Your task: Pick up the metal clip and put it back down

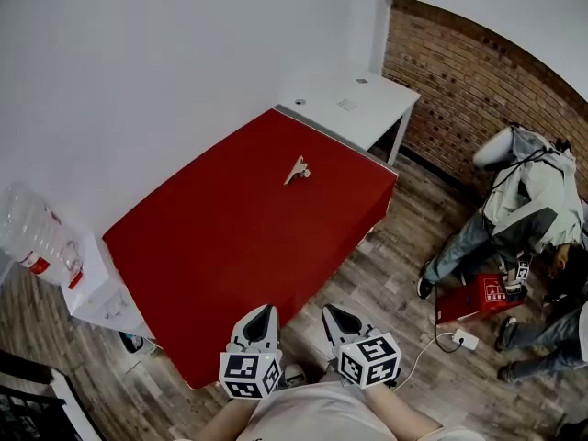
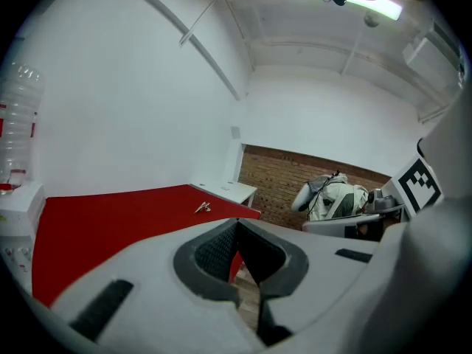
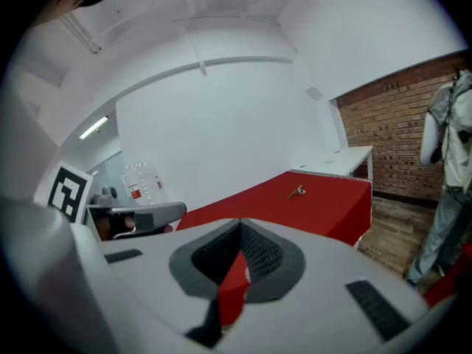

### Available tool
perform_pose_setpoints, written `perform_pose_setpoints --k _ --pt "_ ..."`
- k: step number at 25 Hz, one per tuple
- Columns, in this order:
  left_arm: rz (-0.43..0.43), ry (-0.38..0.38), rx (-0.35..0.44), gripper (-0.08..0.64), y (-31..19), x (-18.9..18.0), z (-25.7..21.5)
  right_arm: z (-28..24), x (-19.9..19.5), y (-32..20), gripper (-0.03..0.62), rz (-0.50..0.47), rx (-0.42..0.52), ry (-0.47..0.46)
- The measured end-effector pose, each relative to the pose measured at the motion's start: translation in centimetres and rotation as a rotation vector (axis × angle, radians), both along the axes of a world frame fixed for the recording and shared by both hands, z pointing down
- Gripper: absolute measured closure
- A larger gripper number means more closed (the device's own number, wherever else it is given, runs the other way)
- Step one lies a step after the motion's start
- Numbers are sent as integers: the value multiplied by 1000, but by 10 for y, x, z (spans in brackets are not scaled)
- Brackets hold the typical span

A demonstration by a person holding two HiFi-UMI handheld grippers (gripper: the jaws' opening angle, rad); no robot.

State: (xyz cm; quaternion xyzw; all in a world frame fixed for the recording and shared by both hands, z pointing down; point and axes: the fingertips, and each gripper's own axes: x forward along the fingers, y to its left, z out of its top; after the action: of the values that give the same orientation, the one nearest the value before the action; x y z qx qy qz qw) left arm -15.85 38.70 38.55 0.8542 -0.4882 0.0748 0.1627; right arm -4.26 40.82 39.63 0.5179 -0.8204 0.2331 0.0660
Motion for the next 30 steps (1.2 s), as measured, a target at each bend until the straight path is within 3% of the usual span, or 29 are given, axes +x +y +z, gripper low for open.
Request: perform_pose_setpoints --k 13,18,30 --pt "33 8 -10 555 -36 -1 9 8 -1 -38 586 42 -8 -20" --pt "-2 -4 -21 555 -85 8 17 15 17 -97 586 28 -6 -35" --pt "-68 -5 -24 555 -258 95 9 6 95 -271 586 -95 6 -33"
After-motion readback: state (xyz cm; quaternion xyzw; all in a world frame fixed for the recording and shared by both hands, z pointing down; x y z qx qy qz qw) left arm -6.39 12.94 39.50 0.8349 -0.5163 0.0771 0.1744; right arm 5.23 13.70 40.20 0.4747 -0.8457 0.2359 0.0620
